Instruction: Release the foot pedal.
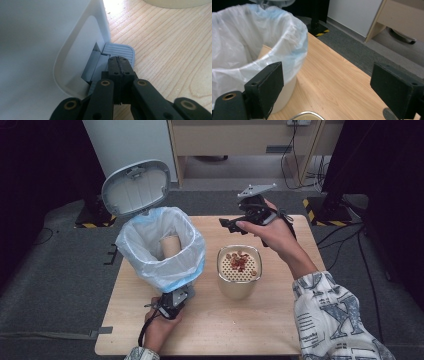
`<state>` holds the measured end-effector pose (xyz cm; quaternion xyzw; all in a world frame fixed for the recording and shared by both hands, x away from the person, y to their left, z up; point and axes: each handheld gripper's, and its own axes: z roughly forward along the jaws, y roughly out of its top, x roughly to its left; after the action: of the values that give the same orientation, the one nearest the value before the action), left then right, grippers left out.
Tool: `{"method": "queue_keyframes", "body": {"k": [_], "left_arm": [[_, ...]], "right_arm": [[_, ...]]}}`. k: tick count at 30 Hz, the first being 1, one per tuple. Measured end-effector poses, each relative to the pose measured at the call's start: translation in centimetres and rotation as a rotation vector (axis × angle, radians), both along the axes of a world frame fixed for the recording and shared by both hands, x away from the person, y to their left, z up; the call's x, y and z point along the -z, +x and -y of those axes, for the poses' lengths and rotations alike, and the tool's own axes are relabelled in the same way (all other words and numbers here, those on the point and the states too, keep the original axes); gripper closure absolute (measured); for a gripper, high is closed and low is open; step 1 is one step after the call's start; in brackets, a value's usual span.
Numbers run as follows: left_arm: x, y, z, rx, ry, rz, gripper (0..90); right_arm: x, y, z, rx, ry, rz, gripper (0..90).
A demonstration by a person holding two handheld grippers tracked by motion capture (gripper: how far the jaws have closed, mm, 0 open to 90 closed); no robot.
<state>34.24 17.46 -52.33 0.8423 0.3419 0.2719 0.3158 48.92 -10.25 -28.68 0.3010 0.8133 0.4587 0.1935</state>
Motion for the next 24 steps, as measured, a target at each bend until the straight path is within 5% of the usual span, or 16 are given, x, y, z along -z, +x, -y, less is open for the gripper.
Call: {"method": "queue_keyframes", "body": {"k": [2, 5, 9, 14, 24], "left_arm": [[0.0, -0.1, 0.0, -0.007, -0.003, -0.002, 88.7], [-0.3, -0.4, -0.3, -0.017, -0.019, -0.017, 75.2], [-1.5, -2.0, -0.3, -0.021, -0.030, 0.036, 69.7], [-1.9, -3.1, 0.3, -0.063, -0.146, 0.024, 61.7], [-1.9, -2.8, 0.1, -0.049, -0.153, 0.004, 50.0]], "right_arm": [[0.3, 0.0, 0.6, 0.010, -0.004, -0.002, 11.9], [0.7, 0.0, 1.7, 0.032, -0.007, -0.006, 11.8], [1.0, -0.1, 3.5, 0.076, -0.007, -0.012, 10.9], [1.9, -0.2, 6.2, 0.167, 0.003, -0.016, 9.6], [3.9, -0.4, 9.7, 0.267, 0.020, -0.013, 8.1]]}}
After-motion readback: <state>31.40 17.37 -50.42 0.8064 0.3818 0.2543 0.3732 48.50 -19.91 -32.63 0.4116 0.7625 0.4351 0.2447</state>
